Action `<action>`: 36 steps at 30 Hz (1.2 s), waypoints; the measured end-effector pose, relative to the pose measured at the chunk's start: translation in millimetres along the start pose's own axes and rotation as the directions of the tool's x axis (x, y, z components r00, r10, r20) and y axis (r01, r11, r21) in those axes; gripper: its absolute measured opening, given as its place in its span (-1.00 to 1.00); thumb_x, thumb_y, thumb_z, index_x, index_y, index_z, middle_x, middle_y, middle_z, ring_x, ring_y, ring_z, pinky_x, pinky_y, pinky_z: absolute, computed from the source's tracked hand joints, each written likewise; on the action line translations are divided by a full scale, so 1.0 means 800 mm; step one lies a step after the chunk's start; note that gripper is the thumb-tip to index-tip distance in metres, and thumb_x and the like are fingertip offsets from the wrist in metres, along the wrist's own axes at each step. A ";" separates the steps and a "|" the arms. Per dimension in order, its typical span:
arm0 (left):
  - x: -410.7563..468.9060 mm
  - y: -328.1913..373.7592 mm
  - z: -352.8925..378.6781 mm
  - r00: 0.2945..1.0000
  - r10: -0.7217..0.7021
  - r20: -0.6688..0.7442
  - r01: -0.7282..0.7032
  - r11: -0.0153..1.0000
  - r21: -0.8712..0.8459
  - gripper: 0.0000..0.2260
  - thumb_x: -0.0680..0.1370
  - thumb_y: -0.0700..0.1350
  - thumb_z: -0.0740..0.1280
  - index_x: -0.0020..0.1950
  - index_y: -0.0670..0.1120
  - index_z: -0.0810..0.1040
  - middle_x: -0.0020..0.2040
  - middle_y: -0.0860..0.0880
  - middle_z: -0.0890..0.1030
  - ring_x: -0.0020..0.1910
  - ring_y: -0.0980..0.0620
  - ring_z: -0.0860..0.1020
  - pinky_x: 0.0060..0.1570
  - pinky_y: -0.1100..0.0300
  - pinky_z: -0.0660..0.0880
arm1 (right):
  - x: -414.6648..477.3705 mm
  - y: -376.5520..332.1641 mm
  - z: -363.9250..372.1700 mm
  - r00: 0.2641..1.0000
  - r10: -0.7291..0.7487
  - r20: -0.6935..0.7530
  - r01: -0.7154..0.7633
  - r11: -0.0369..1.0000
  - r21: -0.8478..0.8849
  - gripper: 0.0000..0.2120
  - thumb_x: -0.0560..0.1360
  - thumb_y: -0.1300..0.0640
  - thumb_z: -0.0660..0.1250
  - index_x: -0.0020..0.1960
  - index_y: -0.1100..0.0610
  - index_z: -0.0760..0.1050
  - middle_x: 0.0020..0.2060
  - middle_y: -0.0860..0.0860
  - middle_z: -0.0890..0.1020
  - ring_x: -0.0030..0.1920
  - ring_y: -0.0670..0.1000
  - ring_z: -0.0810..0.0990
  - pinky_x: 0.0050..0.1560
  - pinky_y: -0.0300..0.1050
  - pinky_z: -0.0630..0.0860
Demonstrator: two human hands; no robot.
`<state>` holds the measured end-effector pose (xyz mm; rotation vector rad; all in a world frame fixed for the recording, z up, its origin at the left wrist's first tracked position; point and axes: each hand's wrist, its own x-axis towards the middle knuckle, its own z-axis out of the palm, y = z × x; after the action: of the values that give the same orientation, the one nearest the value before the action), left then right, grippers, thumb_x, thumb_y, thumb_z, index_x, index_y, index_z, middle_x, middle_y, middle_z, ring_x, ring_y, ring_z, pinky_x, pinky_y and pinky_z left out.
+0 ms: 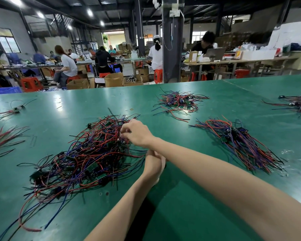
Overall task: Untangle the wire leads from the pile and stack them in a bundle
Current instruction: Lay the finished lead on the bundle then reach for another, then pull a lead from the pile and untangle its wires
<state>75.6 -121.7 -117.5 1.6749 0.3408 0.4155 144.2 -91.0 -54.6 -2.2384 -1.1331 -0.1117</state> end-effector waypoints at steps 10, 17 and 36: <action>0.007 0.002 0.009 0.997 -0.033 0.077 0.048 0.978 -0.204 -0.74 0.55 -0.47 0.12 -0.14 -0.20 0.51 -0.26 -0.12 0.55 -0.44 0.12 0.53 -0.36 0.33 0.50 | -0.011 0.006 -0.082 0.941 0.328 -0.081 -0.085 0.463 0.882 -0.92 0.58 0.24 0.25 -0.09 0.20 0.46 -0.14 0.10 0.53 -0.33 -0.01 0.58 -0.34 -0.14 0.61; 0.009 -0.001 0.007 0.996 -0.032 0.089 0.050 0.976 -0.211 -0.76 0.54 -0.43 0.14 -0.09 -0.19 0.54 -0.18 -0.13 0.59 -0.38 0.11 0.56 -0.32 0.33 0.50 | -0.024 0.025 -0.096 0.940 0.341 0.003 -0.121 0.326 0.938 -0.88 0.59 0.11 0.24 -0.13 0.06 0.44 -0.16 0.06 0.65 -0.22 0.04 0.61 -0.12 -0.06 0.49; 0.001 0.008 0.006 0.984 0.076 0.159 -0.023 0.950 -0.313 -0.68 0.55 -0.25 0.33 0.29 -0.11 0.45 -0.06 -0.12 0.57 -0.33 0.12 0.57 -0.31 0.26 0.52 | -0.073 0.080 -0.135 0.894 0.449 0.000 0.040 -0.078 0.996 -0.87 0.62 0.25 0.13 -0.09 0.18 0.39 -0.28 0.17 0.58 -0.33 0.04 0.63 -0.14 0.19 0.63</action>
<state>78.4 -126.9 -111.8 1.4002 0.1000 0.3417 176.6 -220.5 -18.3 -0.8184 -0.2648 0.3819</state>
